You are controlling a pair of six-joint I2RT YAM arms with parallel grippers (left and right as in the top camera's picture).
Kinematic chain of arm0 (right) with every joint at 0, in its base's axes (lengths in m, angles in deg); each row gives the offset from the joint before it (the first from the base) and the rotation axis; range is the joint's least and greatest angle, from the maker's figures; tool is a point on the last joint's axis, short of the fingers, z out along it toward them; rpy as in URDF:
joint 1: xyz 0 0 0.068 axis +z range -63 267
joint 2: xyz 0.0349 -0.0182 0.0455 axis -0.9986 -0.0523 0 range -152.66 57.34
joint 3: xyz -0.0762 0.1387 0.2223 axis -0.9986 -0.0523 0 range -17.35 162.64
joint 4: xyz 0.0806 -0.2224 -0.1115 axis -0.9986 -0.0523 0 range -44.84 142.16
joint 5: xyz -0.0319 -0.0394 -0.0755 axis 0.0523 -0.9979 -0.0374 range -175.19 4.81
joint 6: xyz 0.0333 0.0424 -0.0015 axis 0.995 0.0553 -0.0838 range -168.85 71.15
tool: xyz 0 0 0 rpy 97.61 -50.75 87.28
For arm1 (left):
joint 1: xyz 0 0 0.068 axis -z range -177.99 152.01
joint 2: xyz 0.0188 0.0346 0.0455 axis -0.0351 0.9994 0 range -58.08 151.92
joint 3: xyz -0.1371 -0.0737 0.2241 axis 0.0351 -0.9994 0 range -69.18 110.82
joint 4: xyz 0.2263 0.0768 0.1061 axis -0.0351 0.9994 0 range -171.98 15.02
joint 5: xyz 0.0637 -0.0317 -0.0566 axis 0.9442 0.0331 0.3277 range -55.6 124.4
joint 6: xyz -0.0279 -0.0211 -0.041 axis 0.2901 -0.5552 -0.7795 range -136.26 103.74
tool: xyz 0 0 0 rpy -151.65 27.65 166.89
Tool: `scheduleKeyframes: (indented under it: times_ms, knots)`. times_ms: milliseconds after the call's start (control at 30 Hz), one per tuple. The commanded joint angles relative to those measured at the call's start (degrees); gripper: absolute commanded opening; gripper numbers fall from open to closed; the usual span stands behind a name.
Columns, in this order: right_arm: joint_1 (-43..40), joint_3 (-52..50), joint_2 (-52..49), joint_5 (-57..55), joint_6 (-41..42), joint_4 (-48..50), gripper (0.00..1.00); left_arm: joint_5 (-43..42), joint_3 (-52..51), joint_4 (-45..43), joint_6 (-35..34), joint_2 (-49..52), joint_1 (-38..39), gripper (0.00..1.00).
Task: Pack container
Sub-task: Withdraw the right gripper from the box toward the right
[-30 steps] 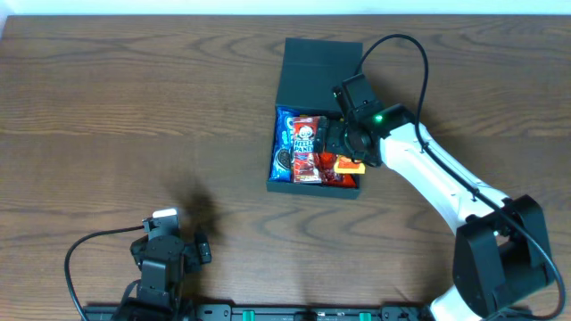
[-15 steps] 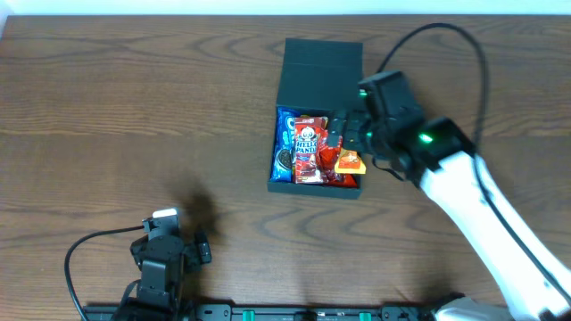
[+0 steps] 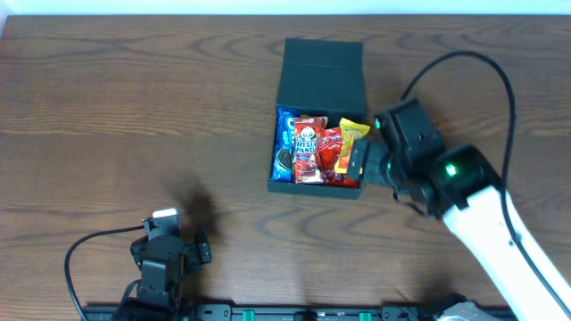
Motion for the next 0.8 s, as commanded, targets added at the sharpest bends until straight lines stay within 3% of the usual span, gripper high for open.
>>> scheduleKeyframes:
  times_ms: [0,233,767]
  knots:
    - [3.08,-3.21,6.64,-2.89,1.40,-0.42,0.99,0.83,-1.57,2.14,0.79,-0.28,-0.22,0.95]
    - [3.56,-5.99,11.47,-2.86,4.44,-6.80,0.99,0.83,-1.57,2.14,0.79,-0.28,-0.22,0.95]
    - [3.56,-5.99,11.69,-8.04,2.25,-8.57,0.99,0.83,-1.57,2.14,0.79,-0.28,-0.22,0.95]
